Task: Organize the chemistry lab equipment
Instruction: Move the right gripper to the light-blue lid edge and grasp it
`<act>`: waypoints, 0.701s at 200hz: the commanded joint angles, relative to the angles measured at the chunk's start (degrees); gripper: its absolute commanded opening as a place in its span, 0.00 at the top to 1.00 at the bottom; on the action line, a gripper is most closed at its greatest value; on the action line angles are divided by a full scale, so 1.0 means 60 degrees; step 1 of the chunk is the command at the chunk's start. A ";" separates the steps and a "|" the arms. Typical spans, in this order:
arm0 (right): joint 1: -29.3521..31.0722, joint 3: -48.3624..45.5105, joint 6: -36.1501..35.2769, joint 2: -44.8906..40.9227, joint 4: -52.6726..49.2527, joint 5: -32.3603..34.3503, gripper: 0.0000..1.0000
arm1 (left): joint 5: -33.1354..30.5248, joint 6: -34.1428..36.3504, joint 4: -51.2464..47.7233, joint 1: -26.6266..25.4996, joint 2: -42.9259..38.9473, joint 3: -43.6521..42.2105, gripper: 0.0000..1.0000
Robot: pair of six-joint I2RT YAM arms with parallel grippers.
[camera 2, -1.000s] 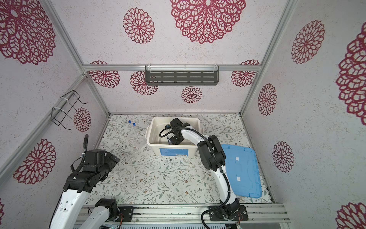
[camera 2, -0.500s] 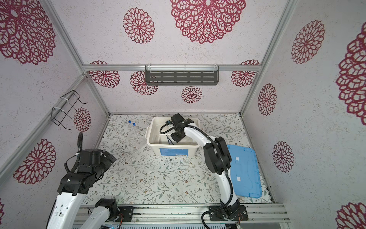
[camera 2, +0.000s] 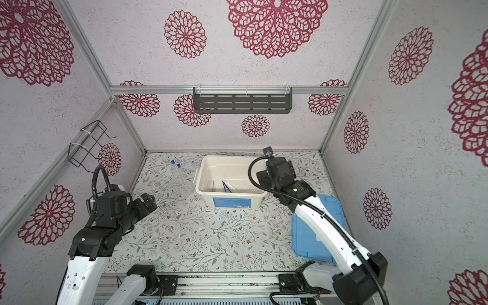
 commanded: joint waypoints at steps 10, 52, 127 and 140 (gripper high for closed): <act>-0.1590 -0.1959 0.1936 -0.0901 -0.0190 0.0021 0.01 | 0.1253 0.0507 0.0590 0.0030 0.0415 0.0364 0.03; -0.3370 -0.3354 0.2662 -0.0208 -0.0066 -0.2660 0.10 | 0.2552 0.0148 0.1002 0.0021 0.0654 0.0024 0.03; -0.3846 -0.3549 0.2409 0.1765 0.0528 -0.3994 0.58 | 0.2399 -0.0120 0.0946 0.0020 0.0344 -0.0242 0.03; -0.3870 -0.3549 0.2330 0.1986 0.0602 -0.3922 0.58 | 0.2291 -0.0205 0.0886 0.0022 0.0322 -0.0319 0.03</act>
